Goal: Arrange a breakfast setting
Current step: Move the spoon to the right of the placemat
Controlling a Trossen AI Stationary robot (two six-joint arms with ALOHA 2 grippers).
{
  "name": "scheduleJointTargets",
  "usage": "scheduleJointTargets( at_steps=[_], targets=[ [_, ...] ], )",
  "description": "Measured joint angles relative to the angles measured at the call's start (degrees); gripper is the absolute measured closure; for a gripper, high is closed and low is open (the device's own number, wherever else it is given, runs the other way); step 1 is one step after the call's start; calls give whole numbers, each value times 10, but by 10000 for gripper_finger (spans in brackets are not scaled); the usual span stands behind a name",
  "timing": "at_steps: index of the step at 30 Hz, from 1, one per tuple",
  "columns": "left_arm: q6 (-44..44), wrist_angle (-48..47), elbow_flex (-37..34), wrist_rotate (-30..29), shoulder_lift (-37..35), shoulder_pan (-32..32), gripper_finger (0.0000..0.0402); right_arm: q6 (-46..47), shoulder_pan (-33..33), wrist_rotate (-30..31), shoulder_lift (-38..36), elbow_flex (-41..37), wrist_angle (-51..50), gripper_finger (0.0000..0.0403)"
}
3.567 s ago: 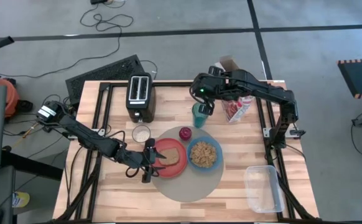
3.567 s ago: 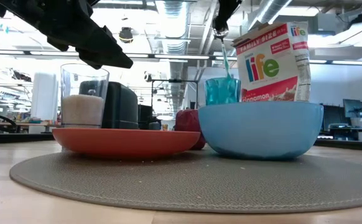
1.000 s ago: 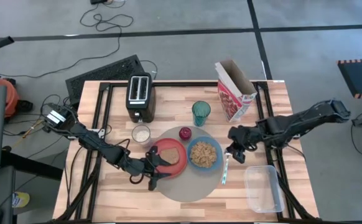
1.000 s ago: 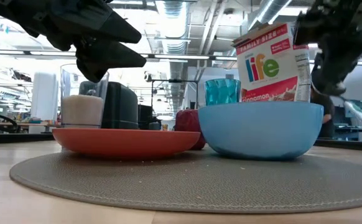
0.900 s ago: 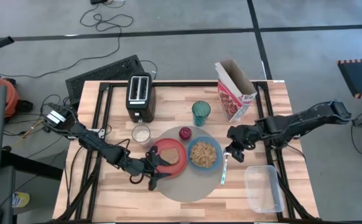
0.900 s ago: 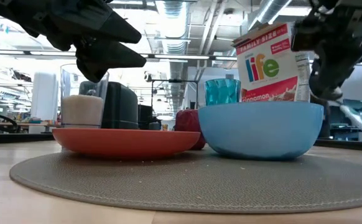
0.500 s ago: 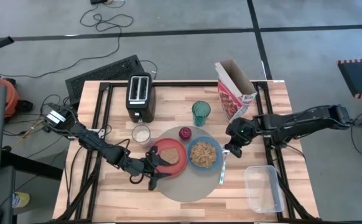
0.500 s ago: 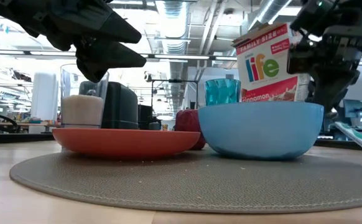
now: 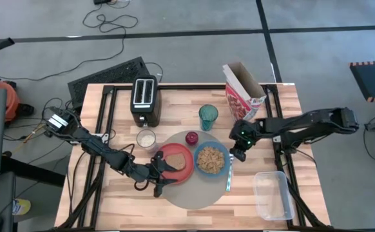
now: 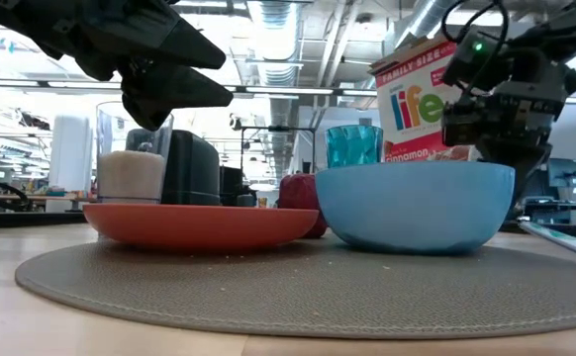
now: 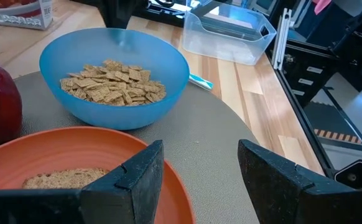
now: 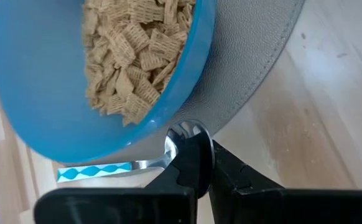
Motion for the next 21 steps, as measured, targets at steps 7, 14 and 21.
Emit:
scheduleJointTargets(
  at_steps=[7, 14, 21],
  targets=[
    [0, 0, 0, -2, 0, 0, 208, -14, -3, -1, 46, 0, 37, 353],
    [0, 1, 0, -4, 0, 0, 208, -17, -3, 10, 75, 0, 49, 335],
    [0, 2, 0, -9, 0, 0, 208, -18, -3, 29, 83, -1, 61, 307]
  ],
)
